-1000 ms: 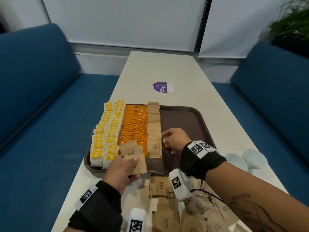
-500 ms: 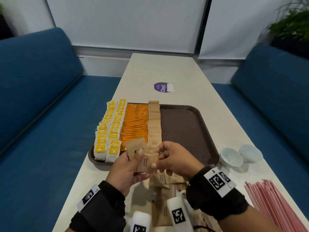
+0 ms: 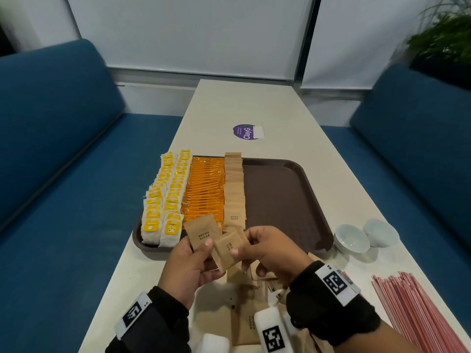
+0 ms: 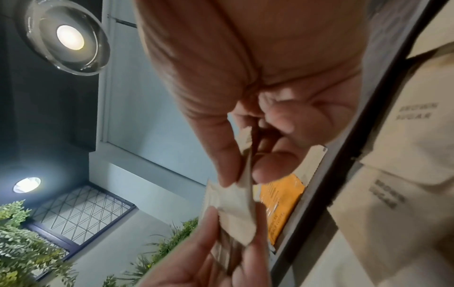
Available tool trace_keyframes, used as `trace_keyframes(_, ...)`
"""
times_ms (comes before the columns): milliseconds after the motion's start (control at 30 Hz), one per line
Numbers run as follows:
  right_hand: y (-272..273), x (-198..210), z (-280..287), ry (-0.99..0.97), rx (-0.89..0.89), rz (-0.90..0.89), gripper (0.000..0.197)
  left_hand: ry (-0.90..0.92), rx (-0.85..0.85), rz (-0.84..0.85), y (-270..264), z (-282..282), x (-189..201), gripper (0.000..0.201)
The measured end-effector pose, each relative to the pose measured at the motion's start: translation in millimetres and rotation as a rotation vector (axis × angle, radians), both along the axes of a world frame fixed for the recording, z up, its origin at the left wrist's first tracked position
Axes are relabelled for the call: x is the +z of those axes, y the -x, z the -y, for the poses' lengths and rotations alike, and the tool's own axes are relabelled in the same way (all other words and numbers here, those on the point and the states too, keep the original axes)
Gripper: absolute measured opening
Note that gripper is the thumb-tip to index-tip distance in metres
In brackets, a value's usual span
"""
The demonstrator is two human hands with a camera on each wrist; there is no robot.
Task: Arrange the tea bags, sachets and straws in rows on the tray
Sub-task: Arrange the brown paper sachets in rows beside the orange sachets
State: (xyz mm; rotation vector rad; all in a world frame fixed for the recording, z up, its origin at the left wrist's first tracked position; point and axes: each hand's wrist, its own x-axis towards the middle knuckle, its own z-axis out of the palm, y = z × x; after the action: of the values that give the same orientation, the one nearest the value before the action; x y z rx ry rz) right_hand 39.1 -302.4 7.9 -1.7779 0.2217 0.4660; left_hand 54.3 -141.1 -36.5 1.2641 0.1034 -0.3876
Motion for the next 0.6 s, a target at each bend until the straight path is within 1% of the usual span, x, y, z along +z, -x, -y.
trace_keyframes(67, -8, 7, 3, 0.005, -0.056, 0.031, 0.007, 0.005, 0.015, -0.031, -2, -2, -1, 0.016)
trace_keyframes(167, -32, 18, 15, 0.105, -0.149, 0.112, 0.007, -0.025, 0.042, -0.057, -5, -8, -5, 0.016)
trace_keyframes(267, -60, 22, 26, 0.28, -0.106, 0.159, 0.005, -0.065, 0.058, -0.064, -7, -12, -9, 0.016)
trace_keyframes(333, -76, 17, 27, 0.367, -0.014, 0.097, 0.01, -0.095, 0.064, -0.066, -9, -13, -12, 0.015)
trace_keyframes(400, -88, 9, 26, 0.435, 0.057, -0.019, 0.011, -0.11, 0.068, -0.072, -11, -14, -15, 0.016)
trace_keyframes(467, -97, -1, 23, 0.474, 0.078, -0.118, 0.021, -0.111, 0.063, -0.082, -12, -14, -17, 0.016)
trace_keyframes(533, -103, -9, 21, 0.499, 0.078, -0.173, 0.032, -0.1, 0.061, -0.097, -13, -15, -18, 0.016)
trace_keyframes(600, -106, -14, 19, 0.489, 0.054, -0.201, 0.035, -0.084, 0.059, -0.108, -13, -17, -19, 0.015)
